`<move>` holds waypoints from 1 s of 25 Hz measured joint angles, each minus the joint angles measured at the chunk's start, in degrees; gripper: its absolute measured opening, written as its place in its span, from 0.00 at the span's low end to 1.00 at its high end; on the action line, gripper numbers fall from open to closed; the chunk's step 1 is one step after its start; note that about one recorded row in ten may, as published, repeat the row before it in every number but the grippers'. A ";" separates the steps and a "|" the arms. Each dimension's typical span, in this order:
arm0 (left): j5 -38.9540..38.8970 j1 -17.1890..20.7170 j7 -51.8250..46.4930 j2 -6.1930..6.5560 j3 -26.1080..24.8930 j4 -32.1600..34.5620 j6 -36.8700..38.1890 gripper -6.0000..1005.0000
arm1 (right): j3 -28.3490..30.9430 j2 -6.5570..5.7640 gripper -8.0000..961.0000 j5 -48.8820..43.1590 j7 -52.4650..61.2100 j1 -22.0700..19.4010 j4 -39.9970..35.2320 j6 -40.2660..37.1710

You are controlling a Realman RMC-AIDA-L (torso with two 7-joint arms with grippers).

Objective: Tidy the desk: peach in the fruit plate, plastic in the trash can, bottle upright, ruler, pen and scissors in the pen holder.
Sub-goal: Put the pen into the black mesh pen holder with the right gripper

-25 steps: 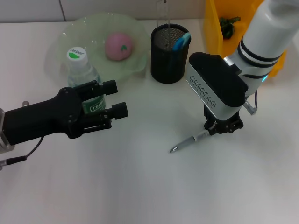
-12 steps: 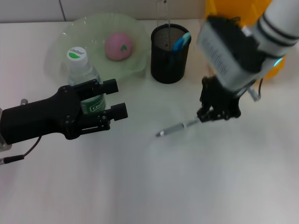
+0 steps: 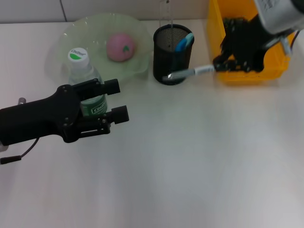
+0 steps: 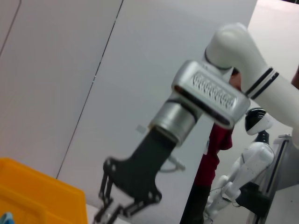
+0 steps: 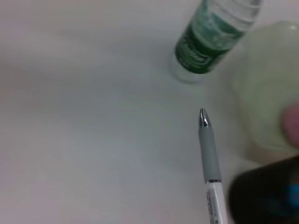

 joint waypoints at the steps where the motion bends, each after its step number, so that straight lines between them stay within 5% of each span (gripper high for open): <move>1: 0.00 0.00 0.00 0.01 0.00 0.35 0.27 0.80 | -0.18 -0.16 0.12 -0.59 0.83 0.41 -1.64 -0.56; 8: 0.17 -0.03 0.10 -0.03 0.00 0.63 0.38 0.80 | -1.96 0.47 0.12 -10.46 2.31 7.39 -3.89 -1.89; 14: 0.36 -0.07 0.10 -0.15 0.00 0.51 -0.04 0.80 | -9.76 1.15 0.12 -16.00 2.35 12.77 -1.17 1.91; 21: 0.09 0.17 0.08 -0.17 -1.48 -0.06 -0.06 0.80 | -17.81 0.18 0.12 -16.39 2.43 18.00 4.84 7.96; 25: 0.06 0.41 -0.02 -0.27 -2.60 -0.16 0.10 0.80 | -21.91 -1.37 0.11 -16.47 3.03 19.81 9.64 12.49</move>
